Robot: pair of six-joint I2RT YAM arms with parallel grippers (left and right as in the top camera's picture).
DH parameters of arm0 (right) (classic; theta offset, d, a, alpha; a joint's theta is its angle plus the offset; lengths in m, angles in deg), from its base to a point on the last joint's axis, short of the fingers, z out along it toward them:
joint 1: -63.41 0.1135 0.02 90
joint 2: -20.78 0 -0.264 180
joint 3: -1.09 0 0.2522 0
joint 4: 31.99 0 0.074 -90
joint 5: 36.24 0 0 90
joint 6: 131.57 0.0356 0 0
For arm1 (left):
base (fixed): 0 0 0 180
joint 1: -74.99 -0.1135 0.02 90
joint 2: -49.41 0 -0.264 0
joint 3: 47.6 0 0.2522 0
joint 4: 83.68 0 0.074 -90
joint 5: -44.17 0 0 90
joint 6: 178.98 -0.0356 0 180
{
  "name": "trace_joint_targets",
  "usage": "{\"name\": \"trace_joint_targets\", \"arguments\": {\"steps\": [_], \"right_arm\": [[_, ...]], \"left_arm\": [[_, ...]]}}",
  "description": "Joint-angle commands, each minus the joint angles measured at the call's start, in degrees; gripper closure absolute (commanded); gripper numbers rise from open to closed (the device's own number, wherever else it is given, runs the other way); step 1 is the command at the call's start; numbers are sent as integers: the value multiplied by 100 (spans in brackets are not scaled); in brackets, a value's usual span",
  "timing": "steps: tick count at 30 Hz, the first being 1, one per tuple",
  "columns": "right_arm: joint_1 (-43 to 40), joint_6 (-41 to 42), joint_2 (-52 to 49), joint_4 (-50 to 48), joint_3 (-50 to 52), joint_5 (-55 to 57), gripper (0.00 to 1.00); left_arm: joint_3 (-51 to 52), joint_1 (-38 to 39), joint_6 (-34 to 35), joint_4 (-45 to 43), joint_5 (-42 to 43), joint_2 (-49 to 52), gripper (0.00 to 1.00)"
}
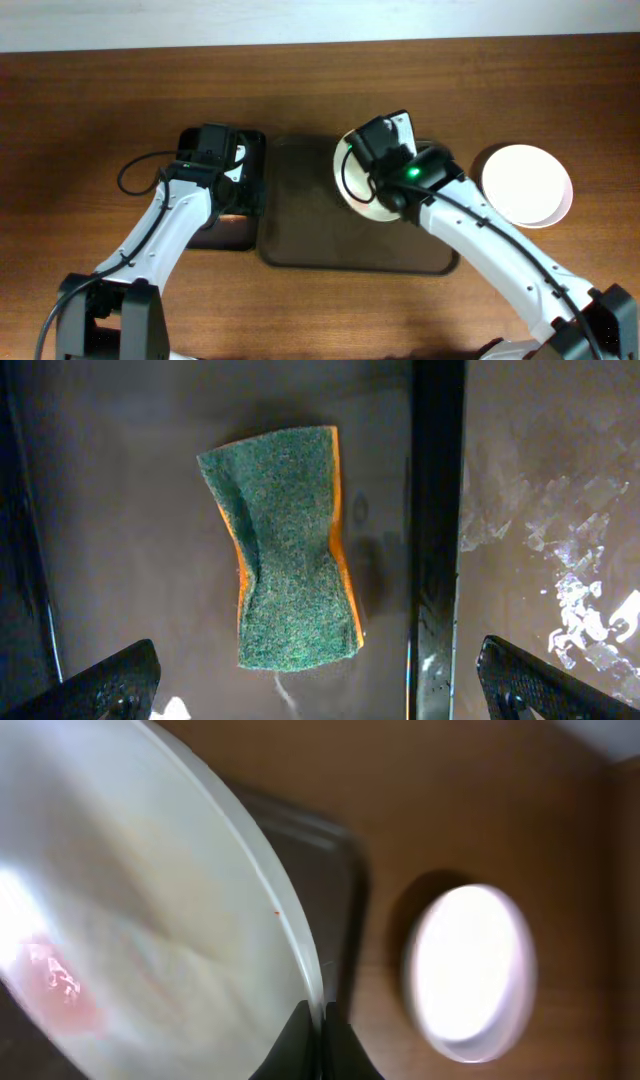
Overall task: Clean dirty plates on tray and stack at the side
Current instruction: 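Lift the plate with the right gripper and stack it on the plates at right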
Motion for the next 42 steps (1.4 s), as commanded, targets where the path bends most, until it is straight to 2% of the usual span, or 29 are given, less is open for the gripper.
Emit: {"name": "trace_joint_targets", "arguments": {"steps": [1, 10, 18, 22, 27, 33, 38, 42], "right_arm": [[413, 39, 109, -44, -92, 1775, 96], [1014, 39, 109, -181, -92, 3001, 96], [1010, 44, 109, -278, -92, 2994, 96], [772, 367, 109, -483, -92, 2308, 96], [-363, 776, 109, -476, -87, 289, 96], [-2426, 824, 103, -433, -83, -1593, 96], [-4159, 822, -44, -415, 20, -2780, 96], [-5246, 822, -385, -411, 131, -3040, 96]], "left_arm": [[-35, -39, -24, -37, 66, -46, 0], [-35, -39, -24, -59, 66, -46, 0], [-35, -39, -24, -81, 66, -46, 0], [-35, -39, -24, -79, 68, -46, 0], [-35, -39, -24, -76, 66, -46, 0], [-35, -39, -24, -74, 66, -46, 0], [-35, -39, -24, -76, 66, -46, 0], [-35, -39, -24, -74, 68, -46, 0]]}}
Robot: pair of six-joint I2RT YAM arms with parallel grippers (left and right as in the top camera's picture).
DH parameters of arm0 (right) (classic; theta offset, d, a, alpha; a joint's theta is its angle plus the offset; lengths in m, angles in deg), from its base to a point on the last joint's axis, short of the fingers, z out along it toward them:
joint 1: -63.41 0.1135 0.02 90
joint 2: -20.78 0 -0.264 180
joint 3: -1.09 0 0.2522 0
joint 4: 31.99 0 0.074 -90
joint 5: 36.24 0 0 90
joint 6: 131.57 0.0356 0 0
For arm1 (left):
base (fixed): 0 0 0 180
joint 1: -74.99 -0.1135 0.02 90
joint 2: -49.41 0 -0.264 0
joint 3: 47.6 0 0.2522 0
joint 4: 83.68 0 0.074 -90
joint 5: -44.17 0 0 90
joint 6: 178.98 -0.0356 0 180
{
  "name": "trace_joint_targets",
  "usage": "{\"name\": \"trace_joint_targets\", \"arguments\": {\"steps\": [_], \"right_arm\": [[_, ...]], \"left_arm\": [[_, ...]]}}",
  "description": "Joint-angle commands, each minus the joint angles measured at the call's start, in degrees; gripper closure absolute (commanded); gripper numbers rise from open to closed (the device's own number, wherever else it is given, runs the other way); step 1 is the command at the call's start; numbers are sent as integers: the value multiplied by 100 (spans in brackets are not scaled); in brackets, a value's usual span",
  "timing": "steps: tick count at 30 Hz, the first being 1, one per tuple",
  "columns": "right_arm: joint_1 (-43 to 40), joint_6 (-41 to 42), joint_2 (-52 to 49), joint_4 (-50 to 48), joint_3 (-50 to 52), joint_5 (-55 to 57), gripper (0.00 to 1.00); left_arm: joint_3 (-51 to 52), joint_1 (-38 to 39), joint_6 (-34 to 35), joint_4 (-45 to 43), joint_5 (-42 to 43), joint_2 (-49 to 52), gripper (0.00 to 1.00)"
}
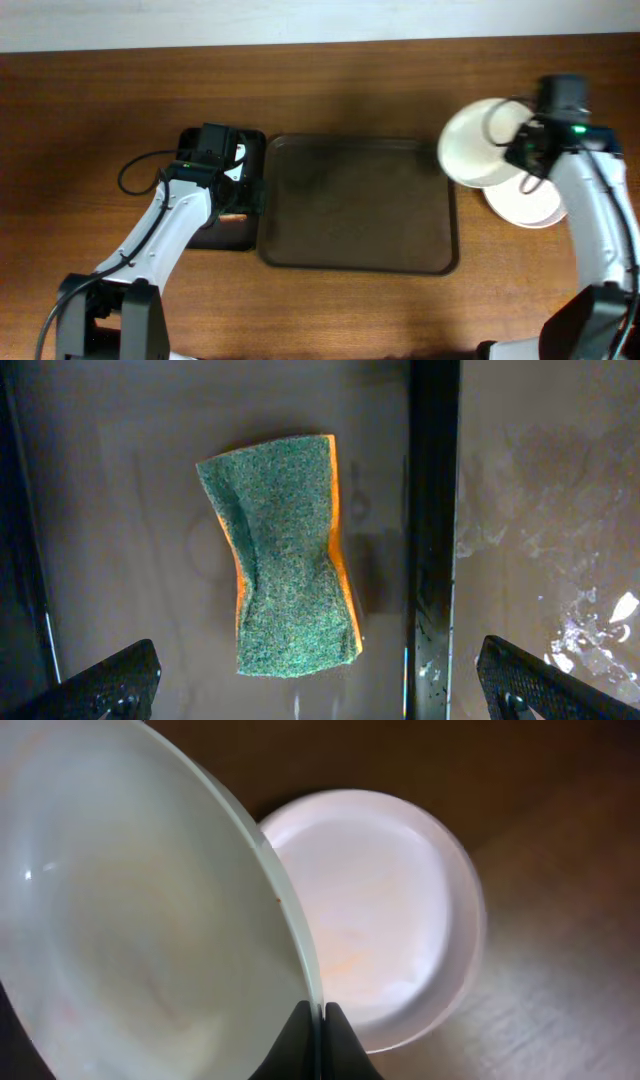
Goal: Clean dirty plates on tray and stack at the side
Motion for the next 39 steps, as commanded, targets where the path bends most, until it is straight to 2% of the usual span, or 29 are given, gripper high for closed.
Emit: {"name": "trace_joint_targets", "arguments": {"steps": [1, 8, 10, 11, 15, 18, 23, 28, 29, 30, 31, 35, 39], "right_arm": [[-758, 76, -350, 20, 122, -575, 96], [-1832, 76, -809, 20, 122, -748, 96], [-1958, 76, -863, 0, 122, -1043, 87], [-1993, 72, -894, -9, 122, -1303, 76], [-1930, -107, -916, 63, 122, -2103, 72], [-1628, -745, -914, 225, 122, -2927, 66], [-870, -1338, -879, 555, 120, -3373, 57], [4, -1521, -542, 599, 116, -3012, 32], [181, -1521, -433, 658, 116, -2850, 24], [328, -1521, -328, 726, 116, -2706, 6], [479, -1519, -197, 813, 116, -2551, 1], [841, -1517, 422, 1209, 118, -2345, 1], [946, -1519, 1231, 1327, 177, -2291, 1]], "left_arm": [[-35, -39, -24, -13, 50, -46, 0], [-35, -39, -24, -13, 50, -46, 0], [-35, -35, -24, -13, 52, -46, 0], [-35, -35, -24, -13, 55, -46, 0], [-35, -35, -24, -13, 68, -46, 0], [-35, -35, -24, -13, 68, -46, 1], [-74, -35, -24, -85, 66, -85, 0], [-332, -37, -26, -31, 68, -190, 0], [-413, -48, -11, 50, 96, -223, 0], [-474, -68, 153, 133, 111, -249, 0], [-525, -96, 348, 234, 144, -286, 0], [-549, -424, 439, 544, 960, -608, 0], [-527, -514, 203, 964, 1029, -979, 0]]}}
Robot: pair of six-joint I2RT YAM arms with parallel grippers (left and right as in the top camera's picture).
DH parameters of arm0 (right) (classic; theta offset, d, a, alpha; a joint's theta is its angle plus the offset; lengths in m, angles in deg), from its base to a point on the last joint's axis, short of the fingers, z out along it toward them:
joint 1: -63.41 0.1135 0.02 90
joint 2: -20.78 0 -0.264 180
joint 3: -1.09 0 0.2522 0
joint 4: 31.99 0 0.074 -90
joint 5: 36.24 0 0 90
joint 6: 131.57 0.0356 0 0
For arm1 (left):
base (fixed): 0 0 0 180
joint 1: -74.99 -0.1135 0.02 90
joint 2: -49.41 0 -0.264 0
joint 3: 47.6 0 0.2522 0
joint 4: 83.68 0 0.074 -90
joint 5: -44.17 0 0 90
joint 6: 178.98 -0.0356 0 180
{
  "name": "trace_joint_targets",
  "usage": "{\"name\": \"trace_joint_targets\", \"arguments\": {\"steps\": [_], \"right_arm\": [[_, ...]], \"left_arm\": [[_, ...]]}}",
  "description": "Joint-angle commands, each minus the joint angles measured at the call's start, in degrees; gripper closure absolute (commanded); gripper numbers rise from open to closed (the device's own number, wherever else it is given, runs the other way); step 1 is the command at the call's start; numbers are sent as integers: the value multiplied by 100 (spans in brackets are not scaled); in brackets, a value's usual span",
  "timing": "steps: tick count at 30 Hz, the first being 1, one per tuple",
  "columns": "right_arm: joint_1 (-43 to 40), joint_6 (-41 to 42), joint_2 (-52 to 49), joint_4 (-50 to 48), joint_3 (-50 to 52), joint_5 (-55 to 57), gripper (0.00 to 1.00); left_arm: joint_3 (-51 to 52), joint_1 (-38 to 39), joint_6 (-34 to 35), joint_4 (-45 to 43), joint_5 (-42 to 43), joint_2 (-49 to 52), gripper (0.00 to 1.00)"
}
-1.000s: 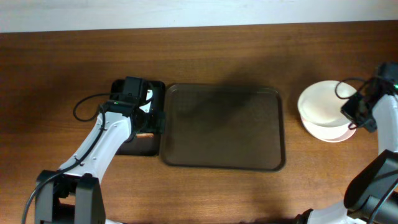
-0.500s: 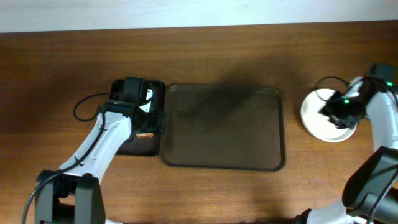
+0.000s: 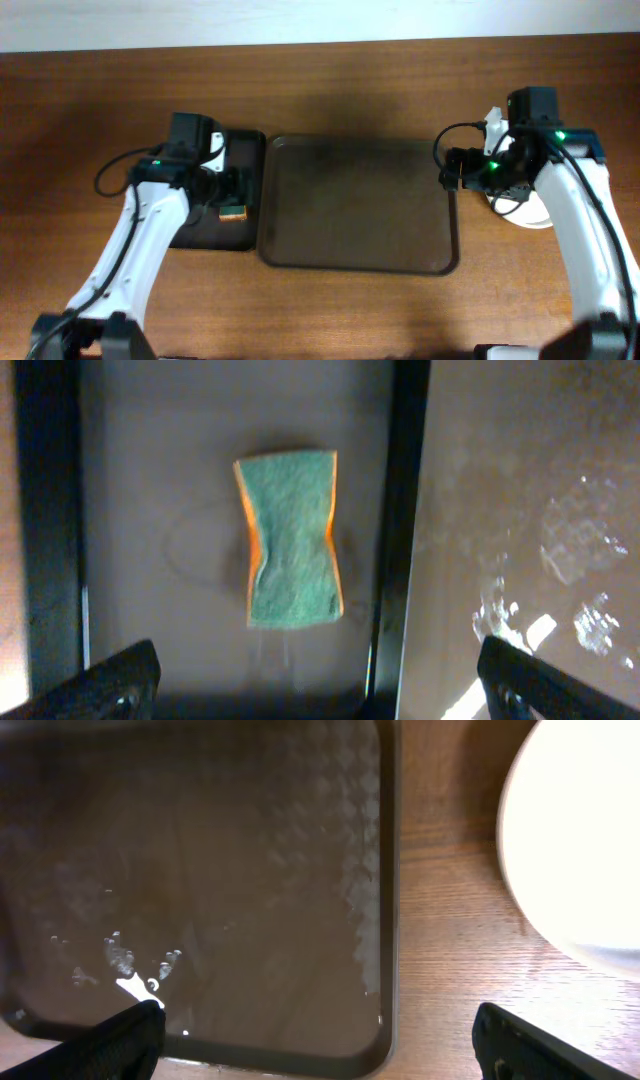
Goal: Clean dirty plates on tray and stack at the side
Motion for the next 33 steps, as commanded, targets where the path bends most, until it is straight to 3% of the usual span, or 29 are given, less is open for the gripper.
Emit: {"name": "trace_joint_targets", "arguments": {"steps": [1, 5, 10, 15, 21, 33], "right_arm": [[101, -31, 885, -7, 160, 234, 1], [98, -31, 1867, -144, 579, 542, 1], [98, -33, 3235, -223, 1187, 815, 1], [98, -31, 3912, 66, 1346, 826, 1], [98, -31, 3941, 118, 1346, 826, 1], [98, -31, 3217, 116, 1346, 826, 1]], "left_arm": [[-28, -13, -127, 199, 332, -527, 0], [448, 136, -144, 13, 179, -1298, 0], [1419, 177, -142, -374, 33, -3014, 0], [1912, 177, -144, -448, -223, -4413, 0], [1928, 177, -142, -367, -269, -5119, 1], [1930, 177, -142, -367, -269, -5121, 0]]}}
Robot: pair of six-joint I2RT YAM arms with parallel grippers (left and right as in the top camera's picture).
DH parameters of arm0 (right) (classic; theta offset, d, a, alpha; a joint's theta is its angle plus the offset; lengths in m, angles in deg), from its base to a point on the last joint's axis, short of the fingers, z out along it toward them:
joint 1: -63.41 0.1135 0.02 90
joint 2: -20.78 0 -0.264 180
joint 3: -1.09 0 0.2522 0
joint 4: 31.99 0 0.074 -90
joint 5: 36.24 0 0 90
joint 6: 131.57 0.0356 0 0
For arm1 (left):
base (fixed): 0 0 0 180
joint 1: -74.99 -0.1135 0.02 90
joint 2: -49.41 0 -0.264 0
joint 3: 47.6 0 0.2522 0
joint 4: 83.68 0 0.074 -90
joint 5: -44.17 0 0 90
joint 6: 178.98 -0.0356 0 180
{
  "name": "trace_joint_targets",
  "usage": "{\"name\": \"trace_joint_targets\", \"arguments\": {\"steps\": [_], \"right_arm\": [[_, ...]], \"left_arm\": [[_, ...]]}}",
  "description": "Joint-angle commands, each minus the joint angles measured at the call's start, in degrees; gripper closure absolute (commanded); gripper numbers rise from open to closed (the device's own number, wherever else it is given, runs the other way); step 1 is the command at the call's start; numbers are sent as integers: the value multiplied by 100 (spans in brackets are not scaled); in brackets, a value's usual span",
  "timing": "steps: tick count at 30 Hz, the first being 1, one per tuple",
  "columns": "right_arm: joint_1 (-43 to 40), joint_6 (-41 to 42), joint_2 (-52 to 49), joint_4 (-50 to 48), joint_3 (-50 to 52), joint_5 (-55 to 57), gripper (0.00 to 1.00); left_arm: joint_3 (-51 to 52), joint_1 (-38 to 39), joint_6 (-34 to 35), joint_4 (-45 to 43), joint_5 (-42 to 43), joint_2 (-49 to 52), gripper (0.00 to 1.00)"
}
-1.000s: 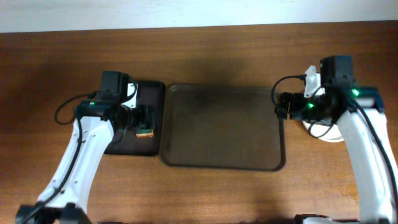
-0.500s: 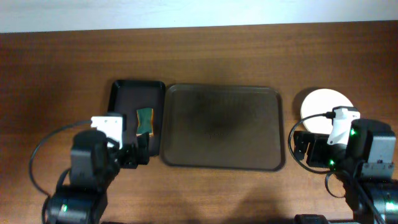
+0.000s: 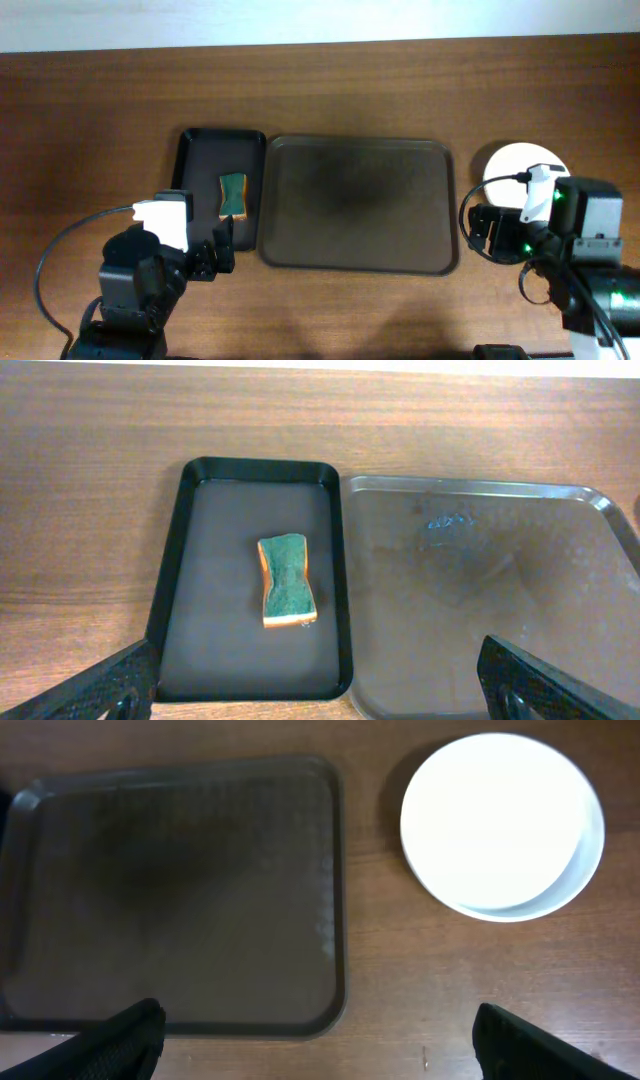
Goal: Clean dirty plates on tray and stack at the side
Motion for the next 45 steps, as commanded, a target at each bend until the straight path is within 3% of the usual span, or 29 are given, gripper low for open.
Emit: {"name": "trace_joint_targets", "arguments": {"steps": [1, 7, 11, 17, 23, 29, 41, 45], "right_arm": [[50, -22, -302, 0, 85, 92, 1], [50, -22, -258, -4, 96, 98, 1], [50, -22, 385, -286, 236, 179, 1], [74, -20, 2009, -1869, 1589, -26, 1], [695, -20, 3886, -3991, 3705, -146, 1], [765, -20, 5095, -5410, 4975, -59, 1], [337, -236, 5139, -6752, 6293, 140, 1], [302, -584, 5139, -6098, 6277, 87, 1]], "left_arm": [[59, 7, -92, 7, -44, -7, 1], [59, 7, -92, 7, -44, -7, 1], [59, 7, -92, 7, -44, -7, 1], [59, 7, -92, 7, -44, -7, 1], [59, 7, -92, 7, -44, -7, 1], [59, 7, -92, 7, -44, -7, 1], [59, 7, -92, 7, -44, -7, 1], [59, 7, -92, 7, -44, -7, 0]]}}
